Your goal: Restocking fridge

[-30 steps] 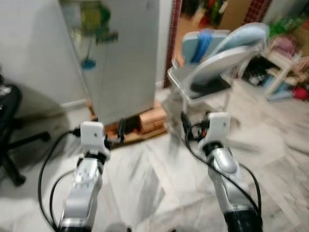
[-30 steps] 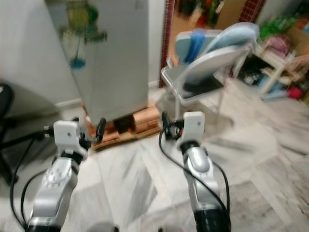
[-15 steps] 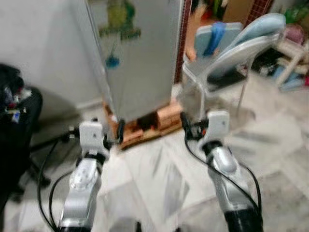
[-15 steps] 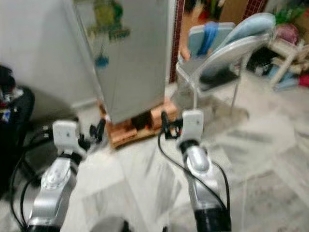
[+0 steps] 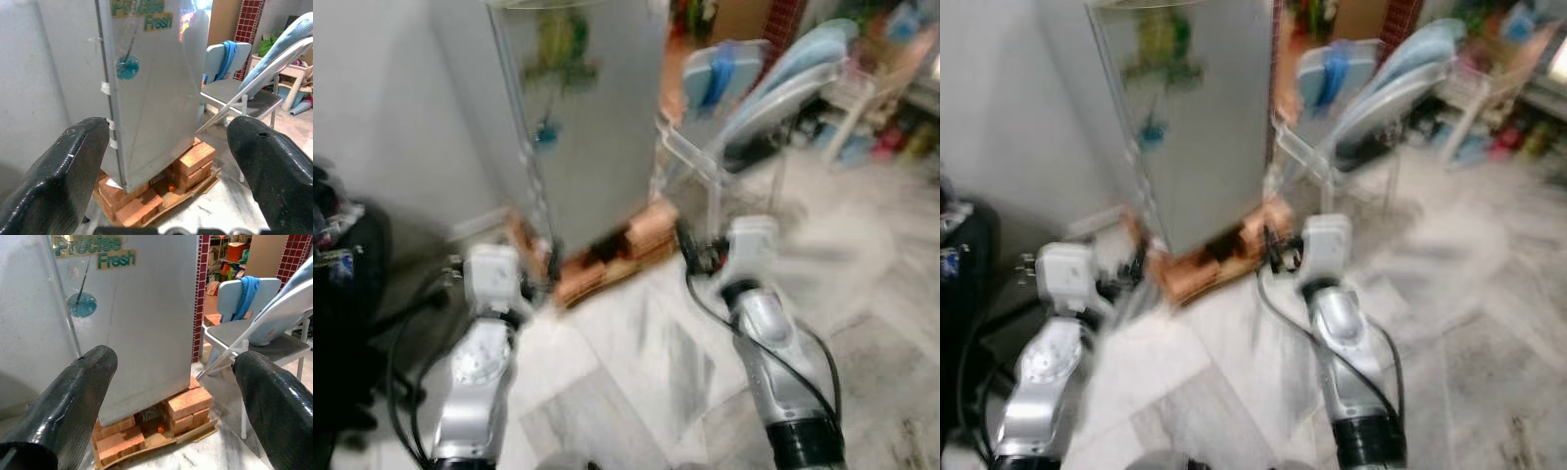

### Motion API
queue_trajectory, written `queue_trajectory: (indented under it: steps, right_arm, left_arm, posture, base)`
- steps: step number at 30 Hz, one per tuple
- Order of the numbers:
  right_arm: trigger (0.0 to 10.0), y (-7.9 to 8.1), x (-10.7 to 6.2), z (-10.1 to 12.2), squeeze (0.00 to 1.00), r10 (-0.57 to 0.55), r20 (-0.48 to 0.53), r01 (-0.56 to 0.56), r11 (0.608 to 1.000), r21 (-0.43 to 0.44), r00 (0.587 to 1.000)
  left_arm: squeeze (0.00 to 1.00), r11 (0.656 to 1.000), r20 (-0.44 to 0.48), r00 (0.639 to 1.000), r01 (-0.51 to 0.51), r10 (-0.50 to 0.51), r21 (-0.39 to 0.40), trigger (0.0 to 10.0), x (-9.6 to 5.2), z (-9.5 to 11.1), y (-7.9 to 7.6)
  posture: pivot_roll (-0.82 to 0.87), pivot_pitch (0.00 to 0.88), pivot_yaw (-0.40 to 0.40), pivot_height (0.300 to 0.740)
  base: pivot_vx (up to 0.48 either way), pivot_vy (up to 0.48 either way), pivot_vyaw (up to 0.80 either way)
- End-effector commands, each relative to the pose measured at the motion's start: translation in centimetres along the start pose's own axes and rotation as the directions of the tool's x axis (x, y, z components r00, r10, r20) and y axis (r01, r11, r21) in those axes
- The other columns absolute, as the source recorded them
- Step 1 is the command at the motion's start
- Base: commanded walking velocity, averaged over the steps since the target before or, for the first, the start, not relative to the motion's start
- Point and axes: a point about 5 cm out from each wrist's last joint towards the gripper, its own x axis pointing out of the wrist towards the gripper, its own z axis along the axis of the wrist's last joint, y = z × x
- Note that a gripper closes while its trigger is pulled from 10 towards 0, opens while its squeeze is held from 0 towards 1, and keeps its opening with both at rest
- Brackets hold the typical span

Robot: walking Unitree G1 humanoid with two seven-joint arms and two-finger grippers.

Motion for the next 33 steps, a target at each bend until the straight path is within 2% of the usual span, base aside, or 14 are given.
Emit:
queue_trajectory:
  steps: [1, 4, 21, 27, 30, 33]
  right_arm:
    - [10.0, 0.5, 0.3, 0.5, 0.00, 0.006, 0.017, -0.007, 1.000, 0.017, 1.000]
    - [10.0, 0.5, 0.4, 0.5, 0.00, -0.003, 0.011, 0.003, 1.000, 0.026, 1.000]
    - [10.0, 0.4, 0.7, 1.1, 0.00, 0.005, 0.045, -0.005, 1.000, 0.000, 0.999]
    - [10.0, 0.4, 0.7, 1.1, 0.00, 0.014, 0.045, -0.015, 1.000, 0.014, 0.999]
    - [10.0, 0.0, 0.5, 0.9, 0.00, 0.005, 0.039, -0.005, 1.000, 0.002, 0.999]
    - [10.0, -0.9, -0.1, 0.7, 0.00, -0.010, 0.030, 0.011, 1.000, -0.019, 1.000]
  left_arm:
    - [0.00, 1.000, 0.013, 1.000, -0.011, 0.011, 0.010, 10.0, 0.0, 0.3, 0.6]
    - [0.00, 1.000, 0.012, 1.000, -0.010, 0.010, 0.010, 10.0, 0.1, 0.3, 0.6]
    - [0.00, 1.000, 0.024, 1.000, -0.015, 0.015, 0.003, 10.0, 0.4, 0.4, 0.4]
    - [0.00, 0.999, 0.010, 0.999, -0.040, 0.040, 0.001, 10.0, 0.4, 0.4, 0.7]
    - [0.00, 0.999, -0.001, 0.999, -0.046, 0.046, 0.011, 10.0, 0.0, 0.1, 1.1]
    - [0.00, 0.999, -0.027, 0.999, -0.046, 0.047, 0.020, 10.0, -1.0, -0.4, 1.5]
  posture:
    - [0.07, 0.043, -0.010, 0.740]
    - [0.07, 0.042, -0.009, 0.740]
    - [0.07, 0.040, -0.012, 0.740]
    - [0.08, 0.041, -0.018, 0.740]
    - [0.08, 0.040, -0.018, 0.740]
    - [0.06, 0.038, -0.013, 0.740]
  base:
    - [0.326, 0.349, 0.00]
    - [0.326, 0.351, 0.00]
    - [0.316, 0.361, -0.70]
    - [0.142, 0.414, 0.00]
    - [0.000, 0.458, 0.00]
    - [0.000, 0.465, 0.00]
